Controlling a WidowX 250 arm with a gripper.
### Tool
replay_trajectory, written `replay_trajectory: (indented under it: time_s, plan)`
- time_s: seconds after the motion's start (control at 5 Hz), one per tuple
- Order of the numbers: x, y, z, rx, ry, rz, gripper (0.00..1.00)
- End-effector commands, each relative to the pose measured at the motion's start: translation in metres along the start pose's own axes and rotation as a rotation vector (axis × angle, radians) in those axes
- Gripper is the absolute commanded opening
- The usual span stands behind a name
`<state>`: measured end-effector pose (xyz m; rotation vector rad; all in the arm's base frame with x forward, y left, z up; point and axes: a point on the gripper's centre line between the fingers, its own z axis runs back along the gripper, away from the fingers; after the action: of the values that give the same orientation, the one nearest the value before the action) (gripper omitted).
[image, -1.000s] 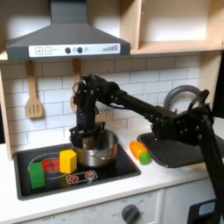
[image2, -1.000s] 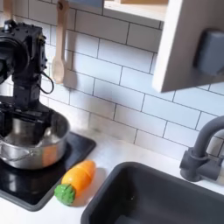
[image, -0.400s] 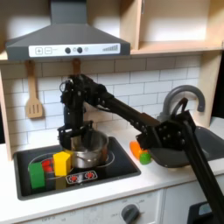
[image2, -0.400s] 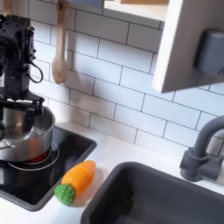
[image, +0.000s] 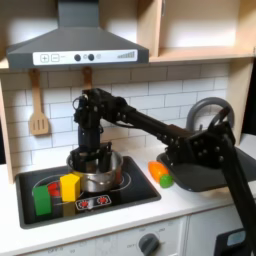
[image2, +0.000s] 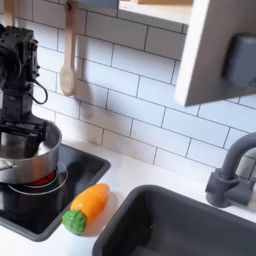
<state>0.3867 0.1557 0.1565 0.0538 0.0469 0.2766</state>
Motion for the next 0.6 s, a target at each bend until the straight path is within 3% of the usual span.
replay_trajectory:
  time_s: [0.0,0.4]
  plan:
    - [-0.020,-0.025,0.011,-0.015,-0.016,-0.066,1.00]
    - [-0.053,-0.054,0.023,-0.027,-0.029,-0.109,1.00]
